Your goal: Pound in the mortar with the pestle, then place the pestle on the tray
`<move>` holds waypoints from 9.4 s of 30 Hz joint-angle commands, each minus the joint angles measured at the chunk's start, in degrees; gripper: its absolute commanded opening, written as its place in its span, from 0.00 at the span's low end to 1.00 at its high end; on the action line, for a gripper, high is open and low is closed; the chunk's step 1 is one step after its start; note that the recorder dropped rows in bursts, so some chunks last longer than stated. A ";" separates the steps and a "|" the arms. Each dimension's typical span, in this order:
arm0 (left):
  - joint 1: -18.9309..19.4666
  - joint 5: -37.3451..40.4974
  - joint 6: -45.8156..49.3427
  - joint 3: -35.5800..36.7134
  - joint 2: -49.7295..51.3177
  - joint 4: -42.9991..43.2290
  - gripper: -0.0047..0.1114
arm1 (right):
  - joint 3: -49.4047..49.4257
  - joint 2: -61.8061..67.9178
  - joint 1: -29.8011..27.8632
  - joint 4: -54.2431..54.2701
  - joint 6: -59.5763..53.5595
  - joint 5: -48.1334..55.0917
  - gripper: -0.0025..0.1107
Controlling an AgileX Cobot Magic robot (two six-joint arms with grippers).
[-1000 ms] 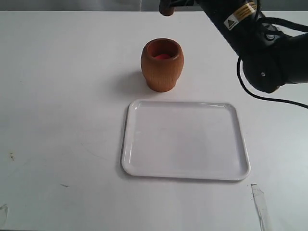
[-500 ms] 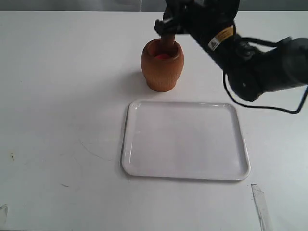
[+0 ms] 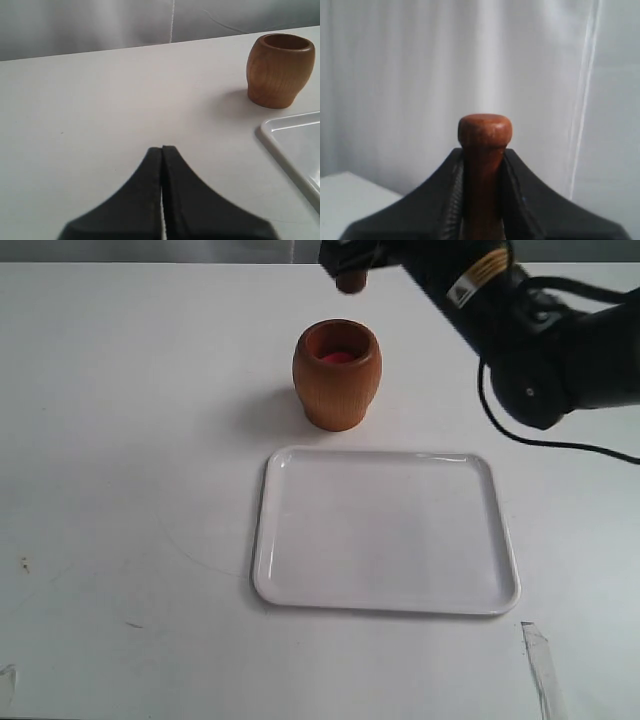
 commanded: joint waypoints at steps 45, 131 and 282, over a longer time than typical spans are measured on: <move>-0.44 -0.17 -0.47 0.03 -0.07 -0.42 0.04 | -8.43 16.77 -0.04 -4.81 6.34 5.47 0.02; -0.44 -0.17 -0.47 0.03 -0.07 -0.42 0.04 | 15.41 -67.01 3.49 -82.31 78.60 38.08 0.02; -0.44 -0.17 -0.47 0.03 -0.07 -0.42 0.04 | 51.71 -106.80 -30.49 12.62 -12.71 75.24 0.02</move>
